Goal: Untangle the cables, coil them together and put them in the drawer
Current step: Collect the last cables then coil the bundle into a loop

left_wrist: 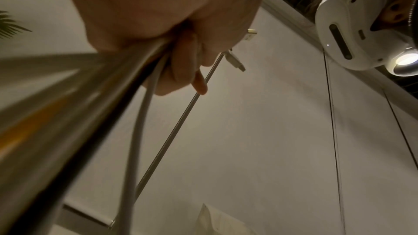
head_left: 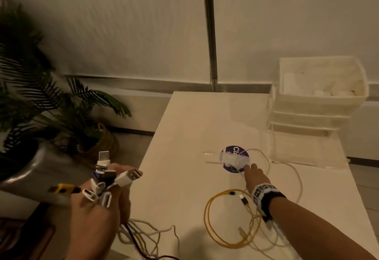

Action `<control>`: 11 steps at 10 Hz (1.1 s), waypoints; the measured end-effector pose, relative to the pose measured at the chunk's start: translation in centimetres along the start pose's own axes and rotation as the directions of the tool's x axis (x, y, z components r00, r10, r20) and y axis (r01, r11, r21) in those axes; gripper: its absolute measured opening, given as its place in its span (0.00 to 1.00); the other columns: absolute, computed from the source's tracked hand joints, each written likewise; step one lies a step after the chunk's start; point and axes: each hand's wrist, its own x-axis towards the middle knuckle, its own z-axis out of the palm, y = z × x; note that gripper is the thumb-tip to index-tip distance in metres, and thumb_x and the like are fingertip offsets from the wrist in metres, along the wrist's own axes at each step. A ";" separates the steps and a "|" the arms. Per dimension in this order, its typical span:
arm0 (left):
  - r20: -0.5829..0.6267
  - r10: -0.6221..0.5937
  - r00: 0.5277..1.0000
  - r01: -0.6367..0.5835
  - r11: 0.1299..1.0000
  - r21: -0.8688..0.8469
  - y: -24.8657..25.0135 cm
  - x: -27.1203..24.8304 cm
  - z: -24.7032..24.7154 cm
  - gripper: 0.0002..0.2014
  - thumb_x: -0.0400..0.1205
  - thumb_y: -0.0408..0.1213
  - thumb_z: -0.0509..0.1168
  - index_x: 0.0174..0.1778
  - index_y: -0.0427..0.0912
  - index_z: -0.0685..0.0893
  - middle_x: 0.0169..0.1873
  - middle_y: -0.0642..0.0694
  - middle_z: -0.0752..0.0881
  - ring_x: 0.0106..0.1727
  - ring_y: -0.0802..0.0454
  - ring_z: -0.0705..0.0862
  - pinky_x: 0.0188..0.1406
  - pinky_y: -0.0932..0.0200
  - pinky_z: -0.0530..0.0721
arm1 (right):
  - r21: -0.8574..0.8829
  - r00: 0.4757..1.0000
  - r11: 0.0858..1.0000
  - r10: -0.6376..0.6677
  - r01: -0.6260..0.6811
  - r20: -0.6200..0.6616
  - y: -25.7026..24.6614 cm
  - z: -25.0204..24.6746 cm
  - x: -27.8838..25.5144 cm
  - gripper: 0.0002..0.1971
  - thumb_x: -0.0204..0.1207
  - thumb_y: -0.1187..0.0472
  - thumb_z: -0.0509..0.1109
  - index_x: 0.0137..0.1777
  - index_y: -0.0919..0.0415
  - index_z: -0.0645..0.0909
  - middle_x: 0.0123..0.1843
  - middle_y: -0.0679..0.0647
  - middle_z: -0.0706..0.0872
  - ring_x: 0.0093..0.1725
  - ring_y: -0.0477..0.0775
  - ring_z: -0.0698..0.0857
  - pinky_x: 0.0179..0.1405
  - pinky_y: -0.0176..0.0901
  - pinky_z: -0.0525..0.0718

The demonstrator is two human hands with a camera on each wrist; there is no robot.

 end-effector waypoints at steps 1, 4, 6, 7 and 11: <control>-0.046 -0.125 0.991 0.100 0.926 -0.364 1.7 -0.7 5.8 0.16 0.79 0.24 0.57 0.35 0.49 0.81 0.28 0.70 0.67 0.26 0.75 0.72 0.37 0.78 0.75 | 0.222 0.998 0.975 -0.009 -0.004 0.057 0.1 -1.8 -0.7 0.28 0.80 0.66 0.59 0.80 0.55 0.57 0.62 0.62 0.77 0.57 0.61 0.82 0.55 0.48 0.82; 0.053 0.067 0.996 -0.049 0.958 -0.284 4.7 1.1 9.7 0.24 0.88 0.29 0.56 0.53 0.63 0.91 0.20 0.45 0.75 0.20 0.50 0.63 0.18 0.62 0.62 | 0.751 0.933 0.588 -0.019 0.301 -0.359 0.7 -15.4 -7.8 0.22 0.74 0.75 0.62 0.54 0.46 0.83 0.47 0.50 0.91 0.39 0.51 0.89 0.35 0.40 0.82; 0.144 0.095 0.985 -0.038 0.934 -0.355 5.2 2.6 11.6 0.24 0.88 0.26 0.55 0.56 0.59 0.90 0.19 0.48 0.62 0.22 0.53 0.56 0.23 0.62 0.57 | 0.454 0.688 0.728 -0.035 0.514 -0.725 -0.7 -22.8 -13.6 0.06 0.77 0.63 0.73 0.52 0.53 0.86 0.39 0.44 0.90 0.43 0.38 0.87 0.41 0.25 0.77; 0.189 0.069 0.980 0.021 0.899 -0.438 6.6 2.7 12.4 0.18 0.85 0.29 0.60 0.48 0.56 0.92 0.25 0.37 0.55 0.26 0.46 0.51 0.24 0.56 0.54 | 0.387 0.566 0.720 -0.009 0.576 -0.825 -2.2 -25.6 -16.0 0.05 0.78 0.60 0.71 0.51 0.53 0.86 0.41 0.48 0.85 0.42 0.48 0.83 0.44 0.37 0.79; 0.283 0.089 0.955 0.093 0.816 -0.570 8.9 1.8 14.4 0.13 0.84 0.51 0.62 0.42 0.50 0.87 0.23 0.45 0.63 0.20 0.55 0.61 0.20 0.65 0.61 | 0.771 0.809 0.278 -0.044 0.574 -0.586 -13.7 -22.9 -23.3 0.15 0.84 0.53 0.58 0.39 0.59 0.77 0.26 0.50 0.77 0.26 0.45 0.73 0.27 0.40 0.74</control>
